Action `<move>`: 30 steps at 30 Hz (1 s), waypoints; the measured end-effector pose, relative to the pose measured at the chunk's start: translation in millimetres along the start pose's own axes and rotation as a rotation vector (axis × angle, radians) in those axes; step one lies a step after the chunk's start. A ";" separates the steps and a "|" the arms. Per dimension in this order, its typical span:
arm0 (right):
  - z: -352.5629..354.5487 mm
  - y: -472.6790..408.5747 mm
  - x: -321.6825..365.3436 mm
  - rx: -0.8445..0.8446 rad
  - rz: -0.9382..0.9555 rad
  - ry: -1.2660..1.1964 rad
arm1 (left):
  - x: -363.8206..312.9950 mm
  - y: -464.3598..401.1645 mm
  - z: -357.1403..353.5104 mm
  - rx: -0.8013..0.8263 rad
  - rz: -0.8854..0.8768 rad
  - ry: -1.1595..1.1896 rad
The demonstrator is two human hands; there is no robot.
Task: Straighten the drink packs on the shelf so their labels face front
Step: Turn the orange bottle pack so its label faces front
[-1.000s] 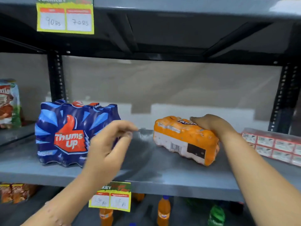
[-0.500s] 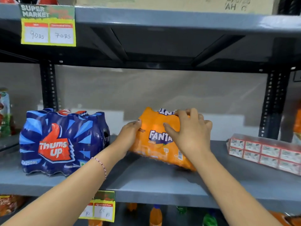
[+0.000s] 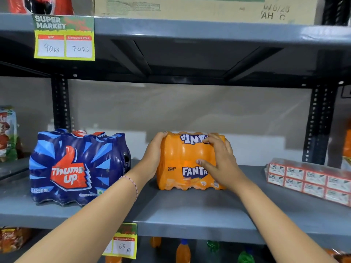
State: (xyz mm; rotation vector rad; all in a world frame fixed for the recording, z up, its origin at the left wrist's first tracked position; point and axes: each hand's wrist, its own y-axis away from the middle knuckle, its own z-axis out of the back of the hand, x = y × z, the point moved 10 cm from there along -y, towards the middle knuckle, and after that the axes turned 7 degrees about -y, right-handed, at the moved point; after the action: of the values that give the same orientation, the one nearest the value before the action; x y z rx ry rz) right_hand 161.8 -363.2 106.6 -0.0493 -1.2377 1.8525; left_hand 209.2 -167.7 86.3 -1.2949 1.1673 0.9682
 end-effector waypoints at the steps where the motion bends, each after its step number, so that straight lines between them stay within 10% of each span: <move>1: -1.2 -1.3 -3.9 0.006 -0.027 -0.019 | -8.5 -0.2 -1.9 -0.004 -0.023 -0.018; 7: -9.9 3.3 -26.0 0.039 -0.182 0.119 | -38.9 0.4 -0.9 -0.101 -0.217 -0.373; 13: -22.8 33.4 -33.8 0.156 -0.386 -0.377 | -64.5 28.3 8.5 -0.186 -0.438 -0.610; 18: -5.7 66.3 9.6 -0.068 -0.350 -0.607 | -74.2 48.2 -6.9 -0.120 -0.433 -0.660; 30: -39.0 51.3 15.2 -0.022 -0.449 -0.222 | -78.1 30.2 -20.1 0.096 -0.241 -0.911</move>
State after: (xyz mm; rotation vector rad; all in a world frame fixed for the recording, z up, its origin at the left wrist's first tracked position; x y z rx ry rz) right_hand 138.1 -330.4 54.2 0.4018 -1.2940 1.4787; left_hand 163.4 -178.1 158.4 -0.7336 0.3368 1.1196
